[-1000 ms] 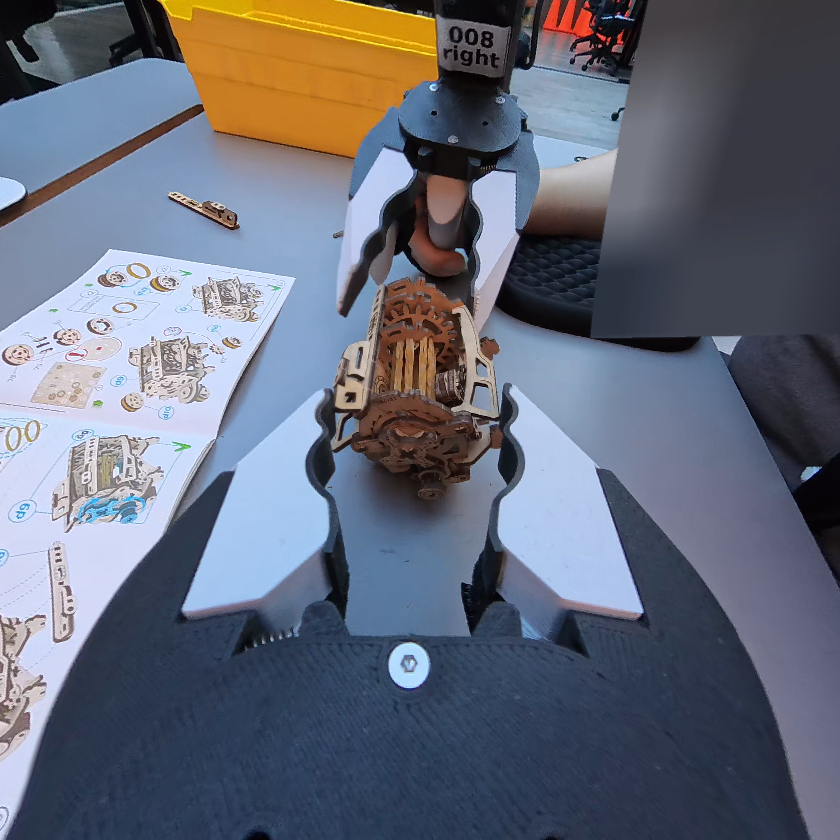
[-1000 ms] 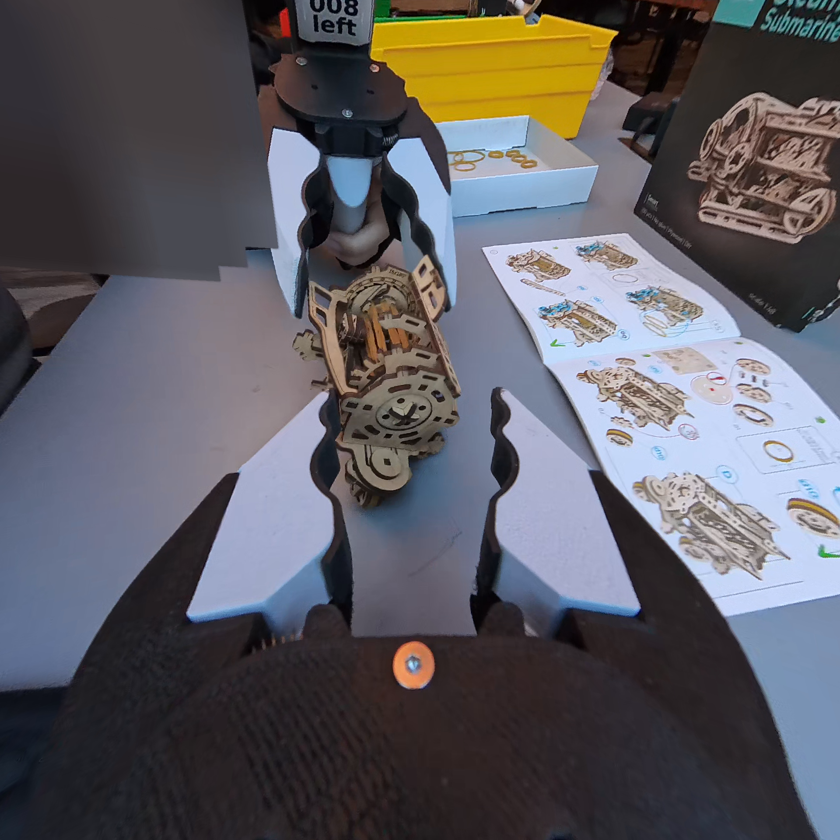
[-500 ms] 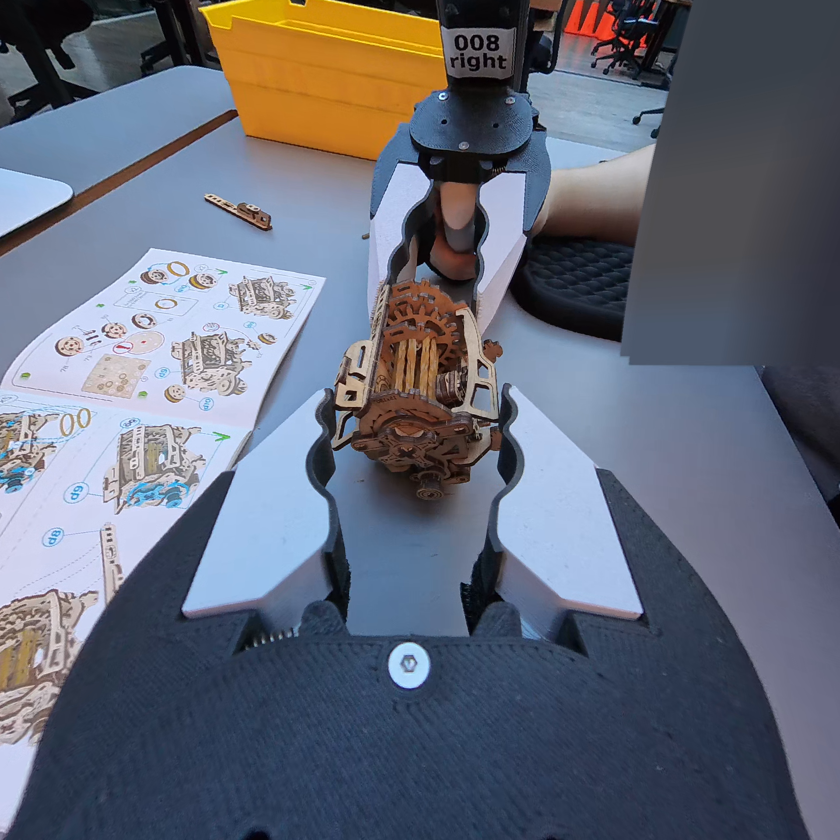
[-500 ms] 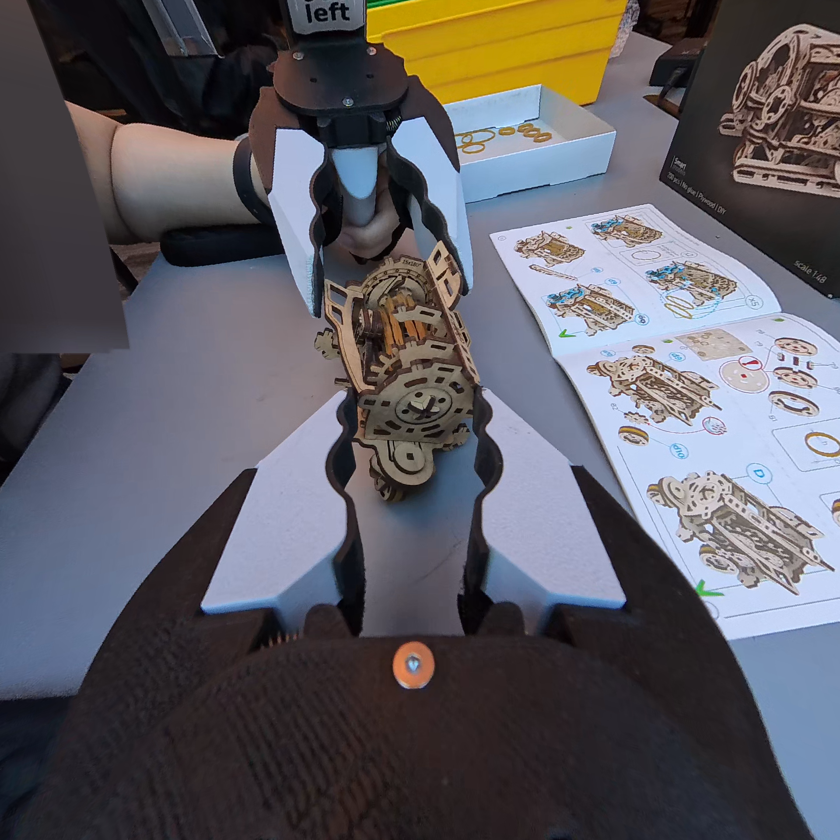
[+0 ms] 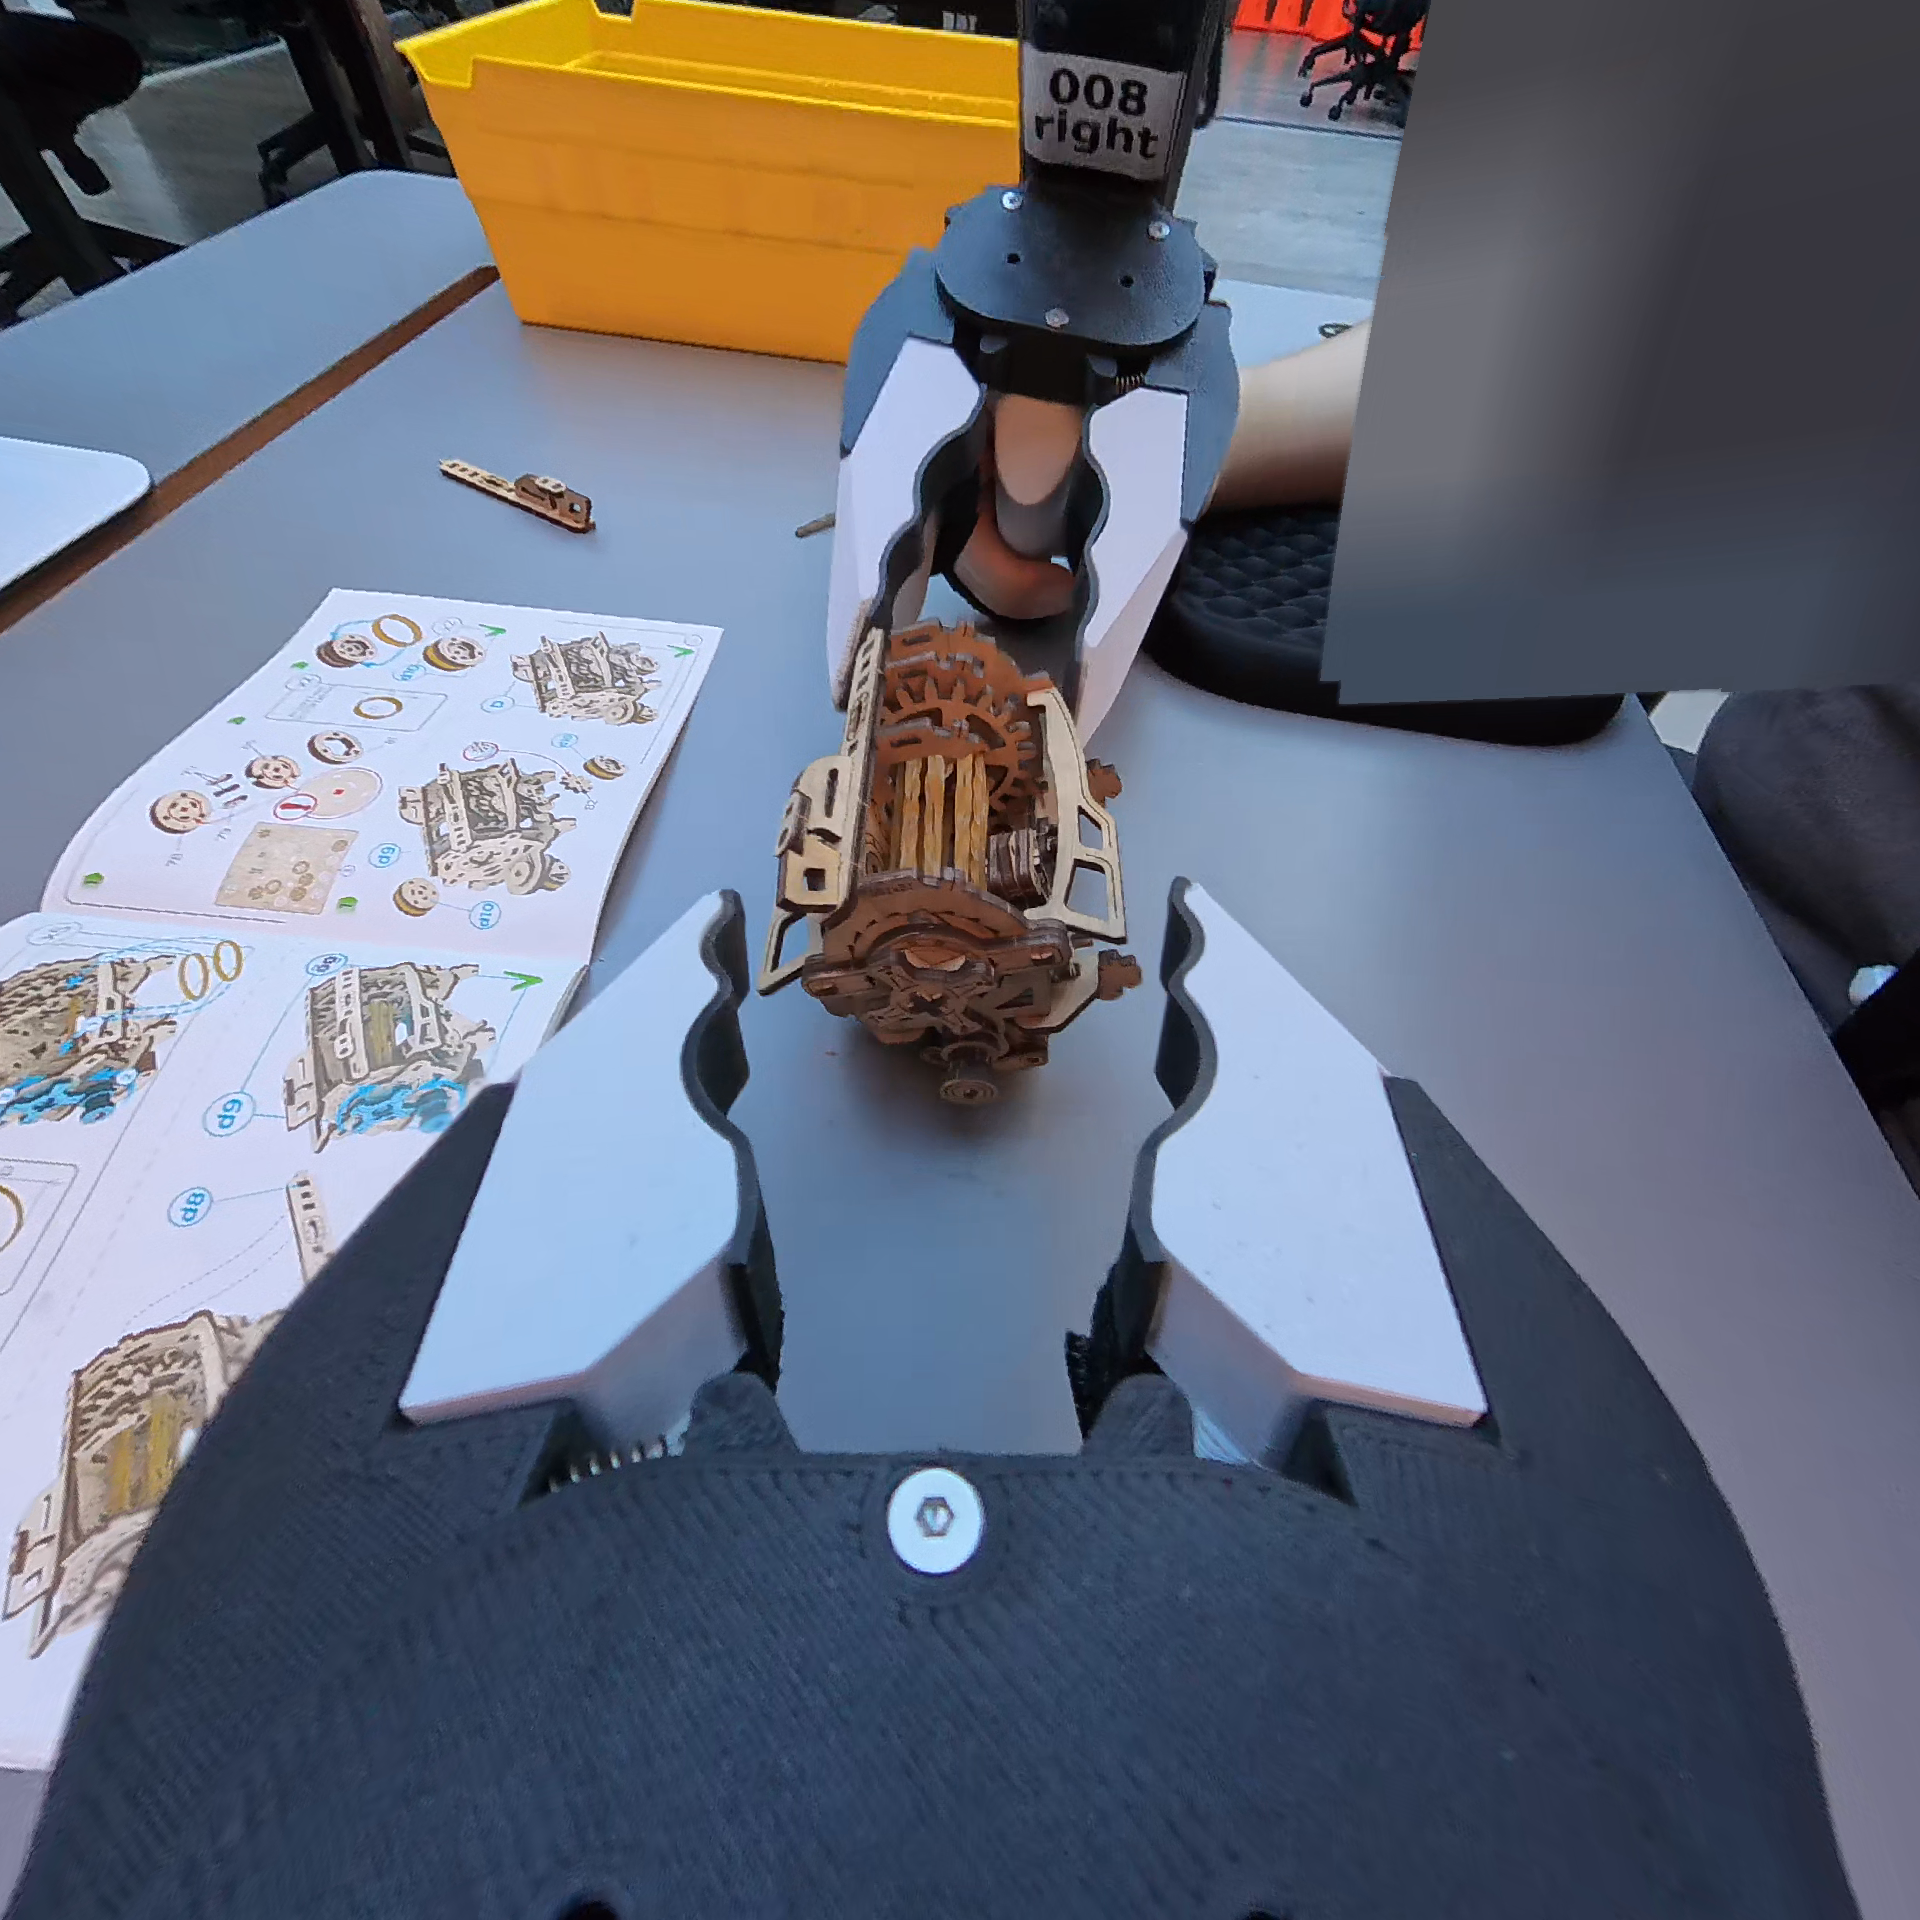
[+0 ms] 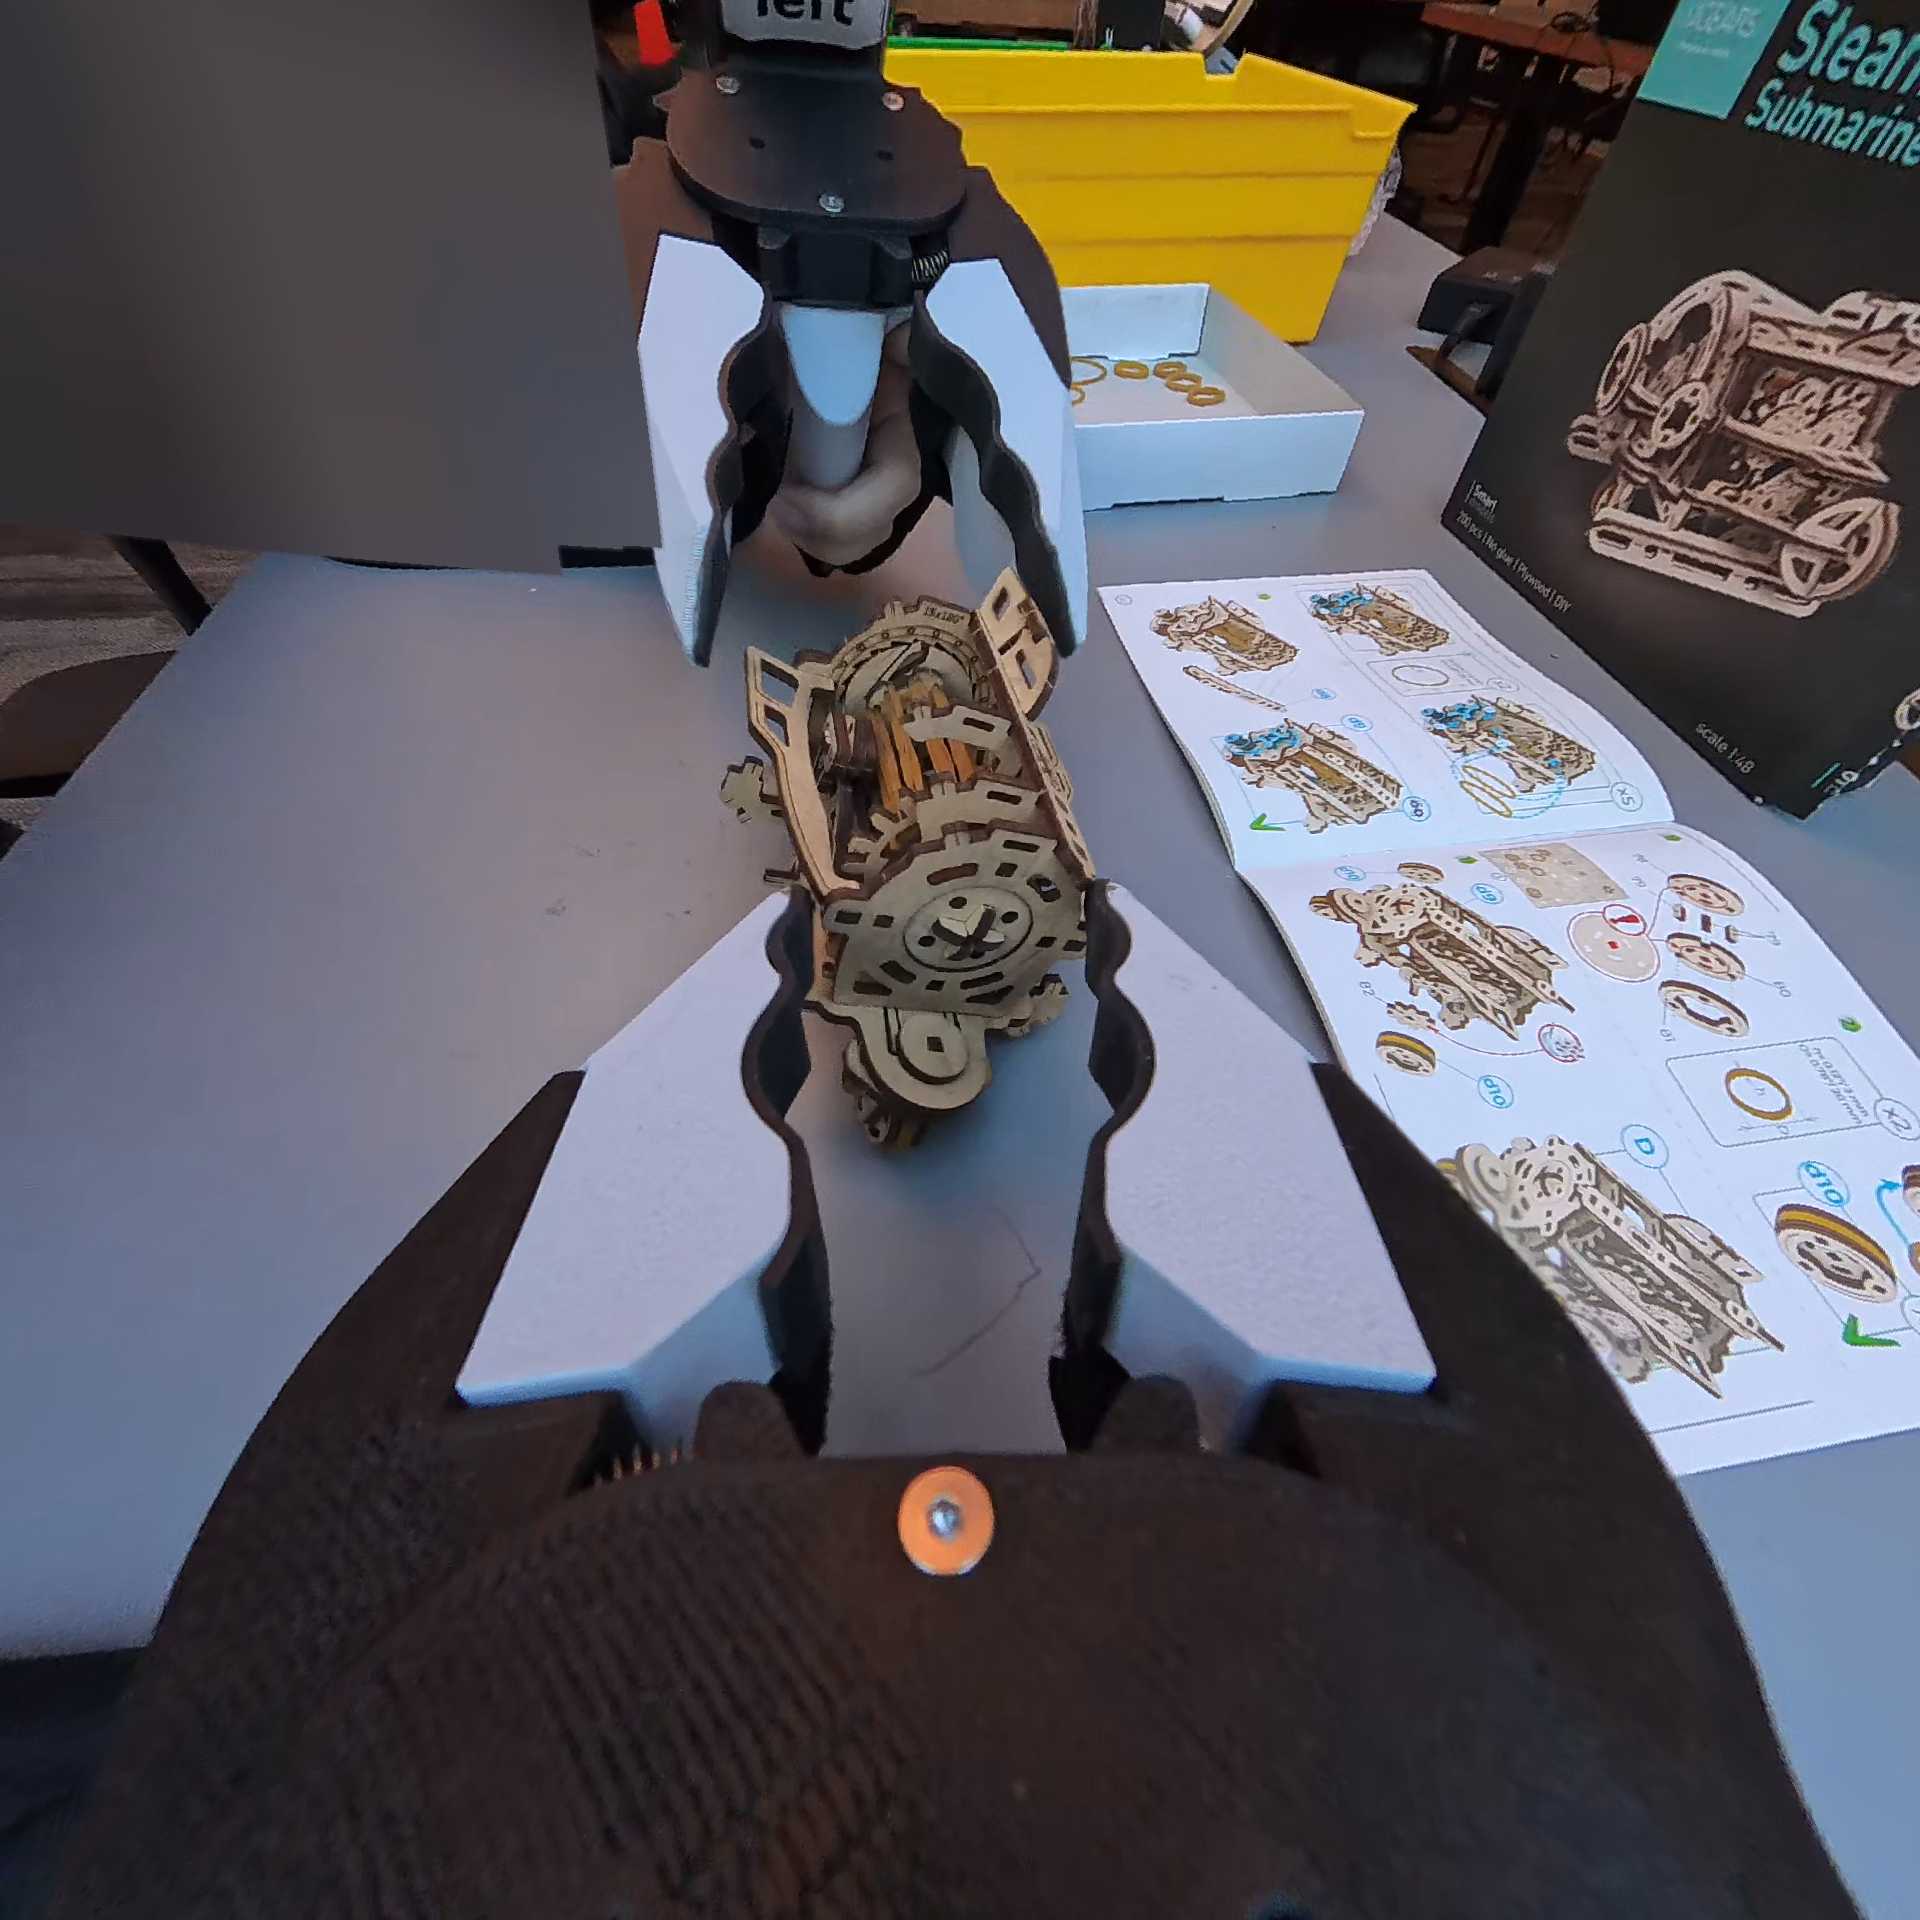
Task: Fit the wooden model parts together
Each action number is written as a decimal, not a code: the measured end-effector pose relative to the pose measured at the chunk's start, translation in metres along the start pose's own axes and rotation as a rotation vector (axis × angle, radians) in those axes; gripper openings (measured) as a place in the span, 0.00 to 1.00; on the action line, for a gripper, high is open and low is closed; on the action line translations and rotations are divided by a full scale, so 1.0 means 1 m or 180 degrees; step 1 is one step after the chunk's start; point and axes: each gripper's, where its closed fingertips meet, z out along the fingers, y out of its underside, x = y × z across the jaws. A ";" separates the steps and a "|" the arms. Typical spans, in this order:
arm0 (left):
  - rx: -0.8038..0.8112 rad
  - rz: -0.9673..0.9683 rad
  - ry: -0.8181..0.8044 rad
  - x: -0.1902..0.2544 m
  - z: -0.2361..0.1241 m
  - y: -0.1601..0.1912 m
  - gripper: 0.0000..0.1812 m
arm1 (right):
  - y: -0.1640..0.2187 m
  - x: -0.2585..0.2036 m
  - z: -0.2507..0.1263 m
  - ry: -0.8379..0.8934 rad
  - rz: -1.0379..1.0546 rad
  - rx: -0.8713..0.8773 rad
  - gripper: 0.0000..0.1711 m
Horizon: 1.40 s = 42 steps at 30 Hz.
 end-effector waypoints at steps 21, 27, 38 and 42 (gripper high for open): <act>0.1284 0.0671 -0.1253 -0.047 -0.111 -0.065 0.37 | -0.005 0.005 -0.010 0.0185 -0.0062 0.0177 0.35; 0.1498 0.0594 -0.1436 -0.054 -0.122 -0.071 0.38 | -0.005 0.005 -0.010 0.0180 -0.0049 0.0180 0.35; 0.1461 0.0355 -0.1353 -0.058 -0.117 -0.068 0.40 | -0.004 0.008 -0.009 0.0191 0.0014 0.0152 0.34; 0.1191 0.0167 -0.0967 -0.048 -0.088 -0.058 0.42 | 0.001 0.009 -0.005 0.0204 0.0031 0.0035 0.34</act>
